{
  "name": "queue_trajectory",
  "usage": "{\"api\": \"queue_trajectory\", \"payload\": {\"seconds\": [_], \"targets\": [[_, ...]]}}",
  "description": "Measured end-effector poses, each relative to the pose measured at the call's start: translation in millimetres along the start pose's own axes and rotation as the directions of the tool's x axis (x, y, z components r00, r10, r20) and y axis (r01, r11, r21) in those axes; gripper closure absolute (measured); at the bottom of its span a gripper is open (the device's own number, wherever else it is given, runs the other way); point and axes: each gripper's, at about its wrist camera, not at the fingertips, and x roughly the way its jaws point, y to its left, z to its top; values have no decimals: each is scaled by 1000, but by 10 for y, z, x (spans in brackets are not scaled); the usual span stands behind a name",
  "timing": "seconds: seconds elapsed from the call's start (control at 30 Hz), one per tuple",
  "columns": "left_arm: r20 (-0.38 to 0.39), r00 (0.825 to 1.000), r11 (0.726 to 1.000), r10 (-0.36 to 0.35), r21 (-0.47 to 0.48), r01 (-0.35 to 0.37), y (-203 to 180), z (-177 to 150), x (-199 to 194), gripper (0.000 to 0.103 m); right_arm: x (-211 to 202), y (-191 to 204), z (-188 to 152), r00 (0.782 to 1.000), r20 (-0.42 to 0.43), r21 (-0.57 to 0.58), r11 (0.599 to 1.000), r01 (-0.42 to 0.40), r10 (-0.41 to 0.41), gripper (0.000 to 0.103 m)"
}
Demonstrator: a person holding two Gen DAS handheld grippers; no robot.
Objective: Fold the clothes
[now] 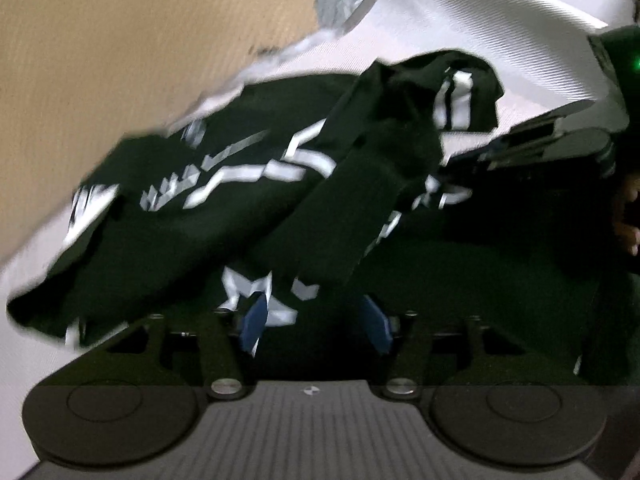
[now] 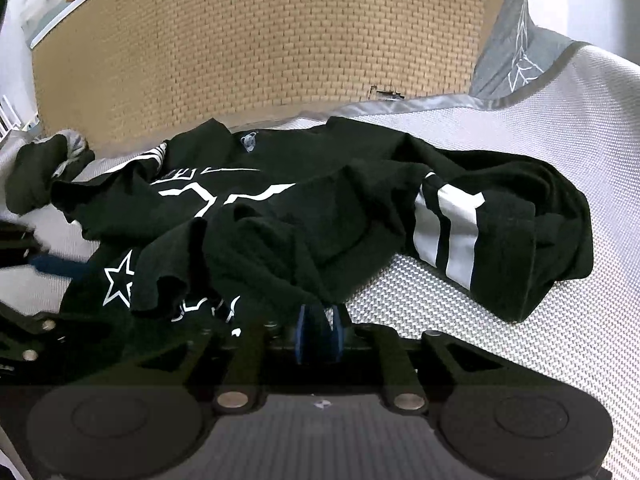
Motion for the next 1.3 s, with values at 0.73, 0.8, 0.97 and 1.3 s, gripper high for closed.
{"api": "queue_trajectory", "payload": {"seconds": [0.73,0.8,0.97,1.3], "targets": [[75,996,999,48,-22,-47,212,310,174,97,53,-42,-15,1000,-9,11,1000,-17,17,83],[100,992,995,78,-73,-71,395,293,36,97,50,-39,-11,1000,-9,10,1000,-17,17,83],[135,977,977,166,-153,-145,815,284,-269,97,48,-33,0,1000,-10,7,1000,-14,15,82],[184,919,891,348,-370,-263,1561,88,-818,98,53,-21,-9,1000,-12,8,1000,-6,6,81]]}}
